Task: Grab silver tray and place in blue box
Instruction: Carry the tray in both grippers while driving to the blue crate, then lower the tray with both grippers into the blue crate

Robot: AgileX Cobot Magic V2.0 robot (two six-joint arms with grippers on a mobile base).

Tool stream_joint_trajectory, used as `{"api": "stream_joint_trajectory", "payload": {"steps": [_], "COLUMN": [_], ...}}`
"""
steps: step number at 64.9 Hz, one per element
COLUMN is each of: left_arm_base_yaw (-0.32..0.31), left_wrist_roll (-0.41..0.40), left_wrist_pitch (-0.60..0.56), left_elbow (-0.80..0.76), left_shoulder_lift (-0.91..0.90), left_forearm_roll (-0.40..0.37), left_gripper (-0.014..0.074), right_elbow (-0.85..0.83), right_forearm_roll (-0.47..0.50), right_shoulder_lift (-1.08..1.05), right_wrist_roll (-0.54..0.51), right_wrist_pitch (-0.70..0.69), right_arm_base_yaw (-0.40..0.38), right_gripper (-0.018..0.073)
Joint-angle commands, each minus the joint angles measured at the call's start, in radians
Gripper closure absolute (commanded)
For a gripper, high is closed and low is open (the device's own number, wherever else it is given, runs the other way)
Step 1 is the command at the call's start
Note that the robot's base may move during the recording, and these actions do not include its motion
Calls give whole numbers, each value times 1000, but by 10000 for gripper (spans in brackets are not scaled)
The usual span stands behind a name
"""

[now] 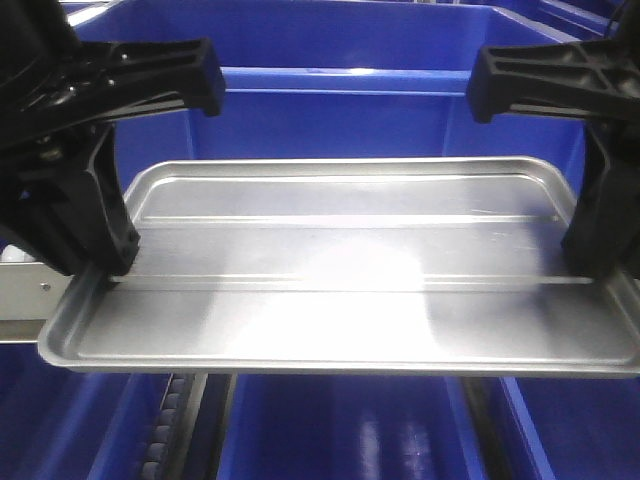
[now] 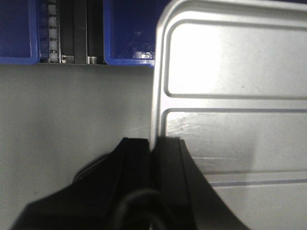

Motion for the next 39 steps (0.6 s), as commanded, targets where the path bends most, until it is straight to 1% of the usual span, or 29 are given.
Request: {"api": "stream_joint_trajectory", "payload": {"steps": [1, 12, 21, 27, 32, 39], "left_arm_base_yaw": [-1, -1, -1, -1, -1, -1], "left_wrist_roll": [-6, -6, -6, -6, -6, -6], "left_wrist_pitch": [34, 33, 23, 42, 45, 45], "left_elbow": [-20, -20, -33, -73, -119, -181], "left_shoulder_lift": [-30, -30, -30, -30, -30, -30], "left_forearm_roll": [50, 50, 103, 126, 162, 250], "left_gripper": [700, 700, 700, 700, 700, 700], "right_elbow": [-21, -21, -32, -66, -109, -185], "right_forearm_roll": [-64, -64, -81, -98, -137, -219], "right_shoulder_lift": [-26, -26, -26, -26, -26, -26], "right_wrist_roll": [-3, -3, -3, -3, -4, -4], "right_wrist_pitch": [35, 26, 13, 13, 14, 15], "right_arm_base_yaw": [-4, -4, -7, -7, -7, -7], "right_gripper": [501, 501, 501, 501, 501, 501]}}
